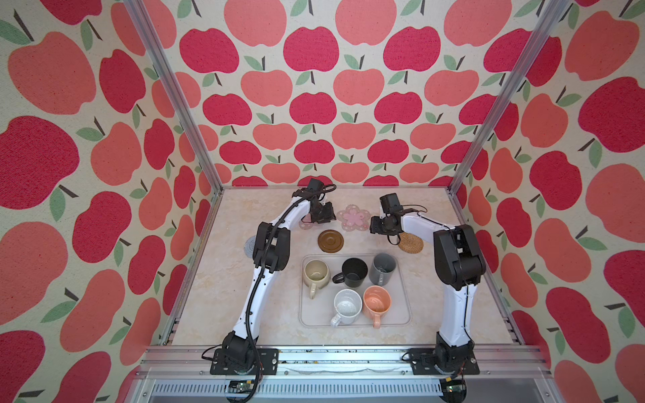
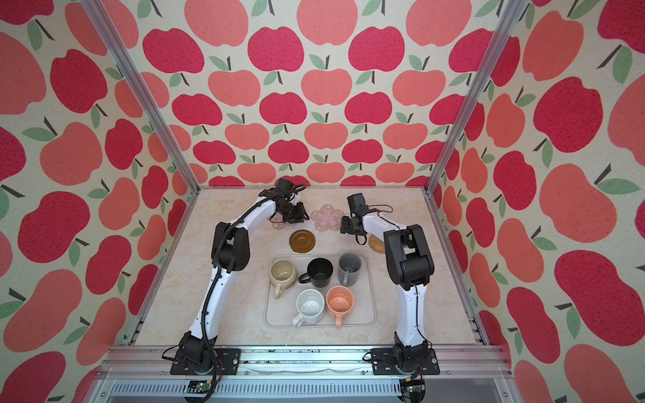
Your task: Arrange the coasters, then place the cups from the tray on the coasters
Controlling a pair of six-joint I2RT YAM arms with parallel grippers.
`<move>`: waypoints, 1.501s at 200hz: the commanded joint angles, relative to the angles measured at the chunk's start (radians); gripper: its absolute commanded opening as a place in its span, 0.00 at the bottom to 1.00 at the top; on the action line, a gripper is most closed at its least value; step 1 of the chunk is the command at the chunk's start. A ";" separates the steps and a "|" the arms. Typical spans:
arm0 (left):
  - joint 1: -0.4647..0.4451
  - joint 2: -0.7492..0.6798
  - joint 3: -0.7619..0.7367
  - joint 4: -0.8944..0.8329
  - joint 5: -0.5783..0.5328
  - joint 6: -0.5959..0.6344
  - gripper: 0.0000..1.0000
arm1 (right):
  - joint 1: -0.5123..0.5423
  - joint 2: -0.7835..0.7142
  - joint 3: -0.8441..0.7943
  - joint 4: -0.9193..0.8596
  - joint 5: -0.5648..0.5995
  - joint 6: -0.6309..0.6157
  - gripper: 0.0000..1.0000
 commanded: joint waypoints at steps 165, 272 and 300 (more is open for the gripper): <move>-0.004 0.110 0.180 0.025 -0.004 -0.019 0.35 | -0.004 0.029 0.034 0.056 -0.036 -0.004 0.63; -0.010 0.177 0.206 0.075 0.068 -0.093 0.36 | 0.002 0.106 0.073 0.078 -0.080 0.018 0.64; -0.017 0.188 0.207 0.078 0.079 -0.097 0.36 | 0.007 0.124 0.083 0.074 -0.096 0.028 0.65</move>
